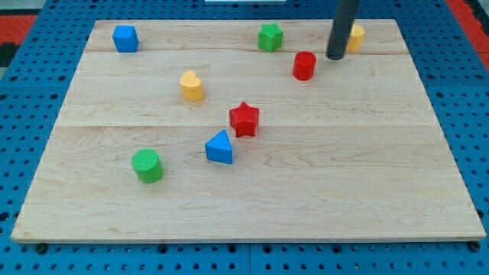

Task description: Push the red circle to the left center of the board

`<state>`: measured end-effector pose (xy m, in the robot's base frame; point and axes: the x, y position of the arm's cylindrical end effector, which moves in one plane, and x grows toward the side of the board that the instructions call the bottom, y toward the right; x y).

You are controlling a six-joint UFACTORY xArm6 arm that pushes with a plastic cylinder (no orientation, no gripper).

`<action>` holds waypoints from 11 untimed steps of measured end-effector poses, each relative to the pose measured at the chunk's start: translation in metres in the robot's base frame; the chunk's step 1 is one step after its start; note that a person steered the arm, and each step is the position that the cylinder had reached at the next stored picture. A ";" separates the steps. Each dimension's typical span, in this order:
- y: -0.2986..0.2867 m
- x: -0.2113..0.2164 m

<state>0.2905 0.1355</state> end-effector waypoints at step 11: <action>-0.356 0.186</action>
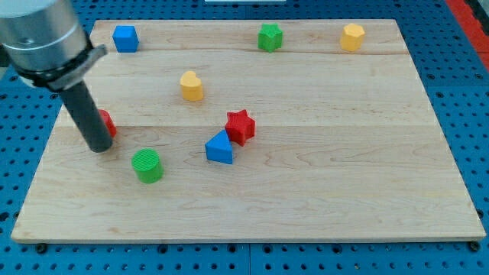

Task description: Push the red circle to the left center of the board

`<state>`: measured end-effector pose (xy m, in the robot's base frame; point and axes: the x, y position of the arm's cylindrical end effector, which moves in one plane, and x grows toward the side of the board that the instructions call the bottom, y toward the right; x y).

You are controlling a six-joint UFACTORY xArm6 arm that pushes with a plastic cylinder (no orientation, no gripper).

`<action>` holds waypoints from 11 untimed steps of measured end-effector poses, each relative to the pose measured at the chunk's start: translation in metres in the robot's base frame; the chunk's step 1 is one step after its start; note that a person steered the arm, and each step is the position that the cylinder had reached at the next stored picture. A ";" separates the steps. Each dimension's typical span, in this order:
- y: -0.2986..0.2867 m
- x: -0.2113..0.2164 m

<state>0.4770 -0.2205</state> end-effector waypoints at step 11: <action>0.019 -0.049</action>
